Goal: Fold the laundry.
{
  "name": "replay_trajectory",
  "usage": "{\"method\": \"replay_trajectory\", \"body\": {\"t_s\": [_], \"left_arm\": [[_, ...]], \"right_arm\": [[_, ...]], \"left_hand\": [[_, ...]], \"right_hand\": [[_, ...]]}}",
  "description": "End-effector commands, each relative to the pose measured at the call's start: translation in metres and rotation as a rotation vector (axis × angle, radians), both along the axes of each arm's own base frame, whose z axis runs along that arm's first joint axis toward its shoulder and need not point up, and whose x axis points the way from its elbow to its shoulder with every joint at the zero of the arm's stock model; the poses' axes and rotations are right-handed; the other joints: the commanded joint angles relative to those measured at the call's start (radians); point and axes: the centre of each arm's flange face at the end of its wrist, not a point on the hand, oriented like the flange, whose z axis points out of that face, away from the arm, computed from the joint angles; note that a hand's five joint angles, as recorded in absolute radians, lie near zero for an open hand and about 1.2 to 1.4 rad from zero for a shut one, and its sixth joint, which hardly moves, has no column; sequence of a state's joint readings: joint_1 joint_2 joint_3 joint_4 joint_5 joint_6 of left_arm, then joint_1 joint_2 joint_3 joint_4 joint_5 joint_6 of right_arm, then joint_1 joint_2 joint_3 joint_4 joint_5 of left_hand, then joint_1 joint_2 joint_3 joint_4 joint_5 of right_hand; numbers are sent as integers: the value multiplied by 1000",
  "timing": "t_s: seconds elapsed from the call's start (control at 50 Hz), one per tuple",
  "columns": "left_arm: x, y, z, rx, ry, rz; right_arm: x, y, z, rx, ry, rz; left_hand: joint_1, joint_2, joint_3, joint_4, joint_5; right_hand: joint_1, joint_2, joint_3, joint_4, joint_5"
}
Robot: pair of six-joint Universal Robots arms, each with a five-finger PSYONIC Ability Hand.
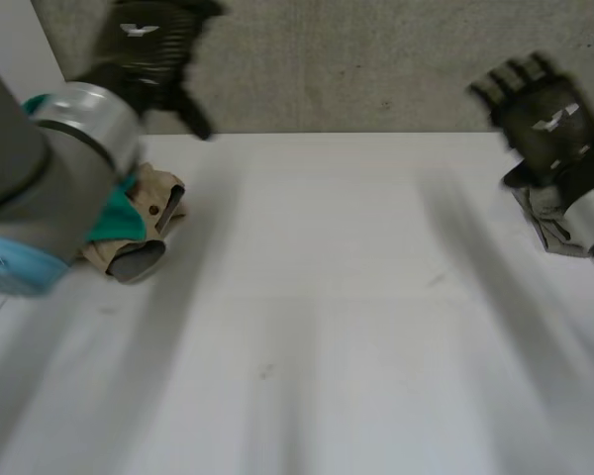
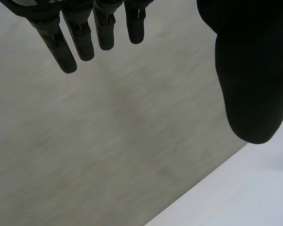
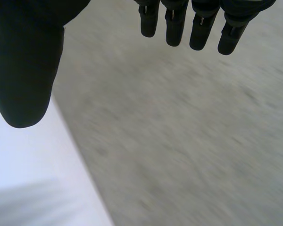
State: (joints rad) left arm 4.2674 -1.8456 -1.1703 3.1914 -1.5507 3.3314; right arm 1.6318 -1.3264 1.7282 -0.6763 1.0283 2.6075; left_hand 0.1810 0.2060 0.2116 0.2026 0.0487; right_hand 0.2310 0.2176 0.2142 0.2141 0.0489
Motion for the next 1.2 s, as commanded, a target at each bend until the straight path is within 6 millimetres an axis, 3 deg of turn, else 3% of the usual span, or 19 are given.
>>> {"method": "replay_trajectory", "body": {"t_s": [0.02,0.12,0.18,0.28,0.3,0.38,0.42,0.54,0.62,0.72,0.74,0.84,0.92,0.94,1.02,1.08,1.14,1.18,1.2], "left_arm": [[88,-100,-54,17,-251,311],[138,-155,-96,-59,-469,466],[148,-175,-123,-100,-531,488],[152,-193,-142,-152,-559,463],[152,-194,-144,-150,-560,459],[143,-192,-145,-153,-552,441],[132,-187,-136,-172,-535,426],[79,-142,-71,-255,-335,319],[35,-82,-16,-279,-77,150],[-9,-14,7,-171,153,-82],[-21,1,4,-115,195,-143],[-55,36,-17,34,257,-287],[-81,42,-60,132,197,-321],[-89,42,-81,165,156,-324],[-99,42,-125,223,24,-320],[-106,51,-138,239,-39,-341],[-113,67,-147,262,-89,-374],[-113,72,-143,258,-93,-378],[-113,72,-140,255,-90,-380]], "right_arm": [[17,59,-29,233,66,122],[15,74,-45,364,143,118],[13,79,-50,389,189,120],[11,81,-55,403,205,114],[10,82,-55,406,205,115],[10,84,-58,419,204,114],[9,84,-59,423,204,113],[2,79,-57,420,196,76],[-4,74,-55,420,187,35],[-7,72,-50,417,169,-3],[-8,72,-50,419,165,-4],[-8,71,-48,433,136,-6],[-8,70,-48,440,125,-8],[-8,70,-48,440,125,-8],[-11,67,-48,442,121,-22],[-19,62,-47,440,115,-59],[-23,57,-45,441,100,-91],[-24,56,-44,448,89,-108],[-26,54,-43,455,73,-126]], "left_hand": [[-6,-31,-36,-27,-48],[-6,-31,-36,-27,-48],[3,-22,-28,-19,-39],[144,119,113,122,101],[234,209,204,213,192],[1213,1188,1183,1192,1171],[1215,1190,1185,1194,1173],[1215,1190,1185,1194,1173],[1215,1190,1185,1194,1173],[1215,1190,1185,1194,1173],[1215,1190,1185,1194,1173],[1215,1190,1185,1194,1173],[1215,1190,1185,1194,1173],[1215,1190,1185,1194,1173],[1215,1190,1185,1194,1173],[1215,1190,1185,1194,1173],[728,702,697,706,685],[139,114,108,117,97],[83,58,52,61,41]], "right_hand": [[-56,-43,-40,-40,-49],[-56,-43,-40,-40,-49],[-56,-43,-40,-40,-49],[-56,-43,-40,-40,-49],[-56,-43,-40,-40,-49],[-56,-43,-40,-40,-49],[-56,-43,-40,-40,-49],[-56,-43,-40,-40,-49],[-56,-43,-40,-40,-49],[-56,-43,-40,-40,-49],[-56,-43,-40,-40,-49],[-56,-43,-40,-40,-49],[-56,-43,-40,-40,-49],[-56,-43,-40,-40,-49],[-56,-43,-40,-40,-49],[-56,-43,-40,-40,-49],[-56,-43,-40,-40,-49],[-56,-43,-40,-40,-49],[-56,-43,-40,-40,-49]]}}
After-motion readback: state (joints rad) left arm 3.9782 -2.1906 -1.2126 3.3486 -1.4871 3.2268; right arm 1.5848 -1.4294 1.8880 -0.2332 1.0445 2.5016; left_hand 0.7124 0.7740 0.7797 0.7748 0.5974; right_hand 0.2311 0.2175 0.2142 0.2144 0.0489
